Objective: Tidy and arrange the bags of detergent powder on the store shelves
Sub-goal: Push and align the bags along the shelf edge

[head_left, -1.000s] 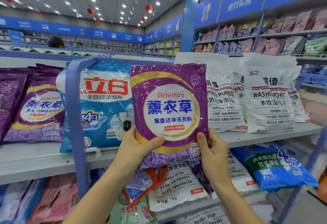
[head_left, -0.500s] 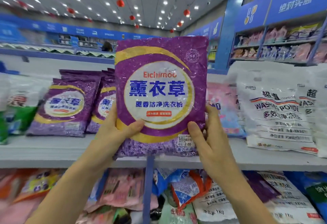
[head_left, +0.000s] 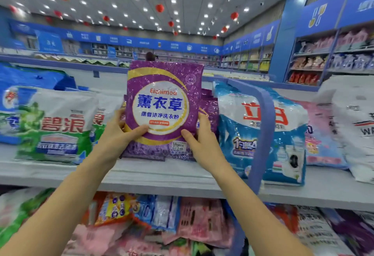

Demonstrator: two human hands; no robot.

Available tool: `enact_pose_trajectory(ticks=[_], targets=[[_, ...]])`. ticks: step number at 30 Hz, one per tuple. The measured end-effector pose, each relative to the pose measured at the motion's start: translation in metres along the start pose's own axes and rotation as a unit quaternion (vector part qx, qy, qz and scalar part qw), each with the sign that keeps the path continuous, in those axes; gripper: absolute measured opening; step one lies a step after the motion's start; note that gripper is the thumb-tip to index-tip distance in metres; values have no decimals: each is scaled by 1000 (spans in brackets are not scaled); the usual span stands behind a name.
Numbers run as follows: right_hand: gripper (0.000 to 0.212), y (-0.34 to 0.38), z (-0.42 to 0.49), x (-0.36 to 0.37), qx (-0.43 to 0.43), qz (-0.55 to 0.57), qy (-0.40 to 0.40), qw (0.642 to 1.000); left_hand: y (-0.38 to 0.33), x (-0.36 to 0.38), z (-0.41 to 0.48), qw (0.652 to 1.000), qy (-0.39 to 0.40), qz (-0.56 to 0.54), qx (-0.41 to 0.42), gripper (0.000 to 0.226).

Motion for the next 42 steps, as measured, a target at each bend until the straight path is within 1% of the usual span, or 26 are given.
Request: enact_pose_trajectory(ticks=[2,5,8,10,15,18,21,23,25,26,27,29,30,33,35,37,40,42], targets=[[54,-10,10,24,13,4,6,1000,14,-16,10,1000,-5,13,-19,70],[66,-30,18,56,76,-3,20,997,37,-35,22,998,-10,42,-44,58],[61,-54,18,81,137,16,39,990,63,-45,29,995,-18,40,-90,55],[63,-67,19,89,163,29,28,986,78,-45,32,992,-13,20,-121,54],[67,-80,26,91,187,48,24,981,93,-46,46,988,-3,12,-153,53],[67,-75,23,89,179,40,25,983,96,-48,49,987,4,20,-158,52],[65,-62,23,80,154,-10,18,988,86,-46,44,990,3,66,-121,54],[66,-50,22,69,127,-45,-6,991,75,-47,36,986,-25,151,-60,63],[65,-38,16,56,114,-36,-30,992,62,-47,24,959,-66,276,17,72],[64,-32,9,48,102,-23,-44,994,57,-44,17,943,-85,316,60,74],[61,-25,2,39,88,-14,-59,994,52,-41,8,933,-99,332,101,75],[52,-11,-18,18,56,2,-92,994,44,-30,-8,927,-107,323,157,70],[44,-5,-29,7,41,11,-107,993,41,-23,-16,929,-107,307,176,66],[19,9,-72,-31,7,10,-161,987,32,-4,-36,946,-86,241,199,45],[11,13,-108,-58,10,-7,-203,979,31,11,-49,957,-49,198,207,30],[9,15,-148,-84,31,-16,-258,965,32,30,-63,961,0,172,215,22],[20,13,-211,-123,43,-57,-349,935,39,60,-88,970,71,133,191,21],[26,9,-253,-146,59,-77,-402,911,44,85,-104,971,129,115,167,6]])
Point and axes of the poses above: each hand's wrist, its own z-axis towards the middle knuckle, its own x-axis out of the palm, y = z × x, the point moved 3 cm from there along z, towards the middle knuckle, and after that the axes turned 15 degrees about z, right-handed, at the moved point
